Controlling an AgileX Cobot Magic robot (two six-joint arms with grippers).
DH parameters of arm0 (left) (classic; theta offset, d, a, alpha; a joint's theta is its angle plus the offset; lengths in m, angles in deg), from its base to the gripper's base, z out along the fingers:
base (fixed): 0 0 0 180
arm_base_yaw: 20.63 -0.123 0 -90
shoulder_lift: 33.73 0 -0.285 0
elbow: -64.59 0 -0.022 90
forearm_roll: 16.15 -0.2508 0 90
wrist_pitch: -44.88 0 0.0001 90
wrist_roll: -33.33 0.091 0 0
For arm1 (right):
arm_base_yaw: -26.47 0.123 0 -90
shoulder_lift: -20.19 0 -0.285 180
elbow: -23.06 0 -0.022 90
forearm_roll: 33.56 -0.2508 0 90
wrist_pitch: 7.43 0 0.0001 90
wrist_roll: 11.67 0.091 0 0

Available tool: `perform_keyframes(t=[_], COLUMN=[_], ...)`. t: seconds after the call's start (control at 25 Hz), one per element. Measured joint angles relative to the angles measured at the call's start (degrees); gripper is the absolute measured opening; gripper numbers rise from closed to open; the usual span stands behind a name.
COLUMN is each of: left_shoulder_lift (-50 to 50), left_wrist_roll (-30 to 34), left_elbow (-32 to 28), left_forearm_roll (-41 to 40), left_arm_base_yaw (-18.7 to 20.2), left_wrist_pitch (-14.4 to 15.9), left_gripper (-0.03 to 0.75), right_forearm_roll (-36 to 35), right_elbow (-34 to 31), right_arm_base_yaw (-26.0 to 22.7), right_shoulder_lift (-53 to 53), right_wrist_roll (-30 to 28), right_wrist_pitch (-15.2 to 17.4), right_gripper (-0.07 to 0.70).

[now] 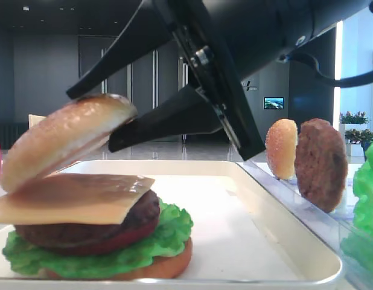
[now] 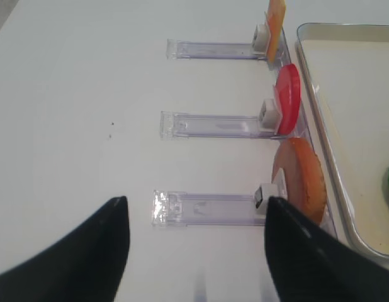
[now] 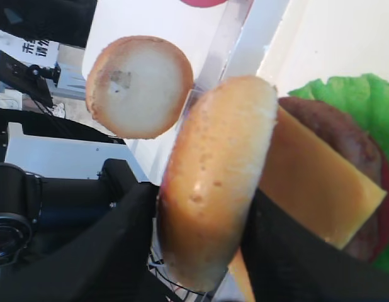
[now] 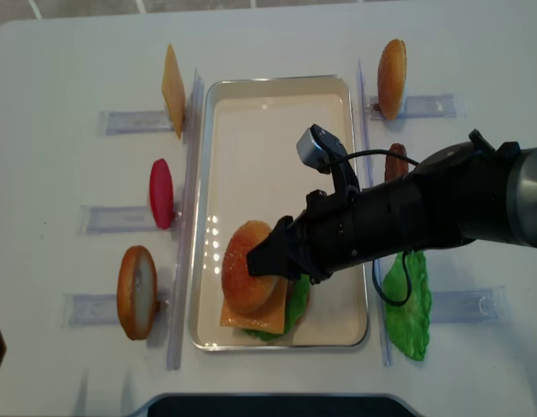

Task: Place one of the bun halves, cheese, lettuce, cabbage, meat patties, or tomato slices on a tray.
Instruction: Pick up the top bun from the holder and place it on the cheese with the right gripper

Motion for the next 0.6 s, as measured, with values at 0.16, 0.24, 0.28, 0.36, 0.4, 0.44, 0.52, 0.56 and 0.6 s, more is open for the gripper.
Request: perform_keyframes(t=[0.16, 0.24, 0.28, 0.36, 0.4, 0.44, 0.52, 0.56, 0.6], left_shoulder_lift=[0.00, 0.00, 0.00, 0.00, 0.00, 0.00, 0.00, 0.00, 0.00], left_wrist_roll=[0.00, 0.00, 0.00, 0.00, 0.00, 0.00, 0.00, 0.00, 0.00], left_elbow=[0.00, 0.00, 0.00, 0.00, 0.00, 0.00, 0.00, 0.00, 0.00], left_forearm_roll=[0.00, 0.00, 0.00, 0.00, 0.00, 0.00, 0.00, 0.00, 0.00], left_arm_base_yaw=[0.00, 0.00, 0.00, 0.00, 0.00, 0.00, 0.00, 0.00, 0.00], left_wrist_pitch=[0.00, 0.00, 0.00, 0.00, 0.00, 0.00, 0.00, 0.00, 0.00], left_gripper=[0.513, 0.513, 0.513, 0.513, 0.513, 0.513, 0.513, 0.513, 0.513], right_forearm_roll=[3.74, 6.03, 7.25, 9.73, 10.81, 12.33, 14.56, 15.78, 16.68], right_elbow=[0.00, 0.00, 0.00, 0.00, 0.00, 0.00, 0.00, 0.00, 0.00], right_arm_base_yaw=[-0.81, -1.66, -2.03, -2.85, -3.32, -3.76, -4.59, -4.93, -5.26], right_shoulder_lift=[-0.90, -1.35, -1.66, -1.97, -2.23, -2.43, -3.28, -3.88, -4.44], right_wrist_roll=[1.63, 3.35, 4.12, 6.10, 6.87, 7.67, 9.02, 9.73, 10.22], right_wrist_pitch=[-2.68, -3.64, -3.74, -3.74, -3.87, -3.86, -4.00, -4.23, -4.29], right_gripper=[0.377, 0.413, 0.430, 0.475, 0.495, 0.508, 0.529, 0.535, 0.538])
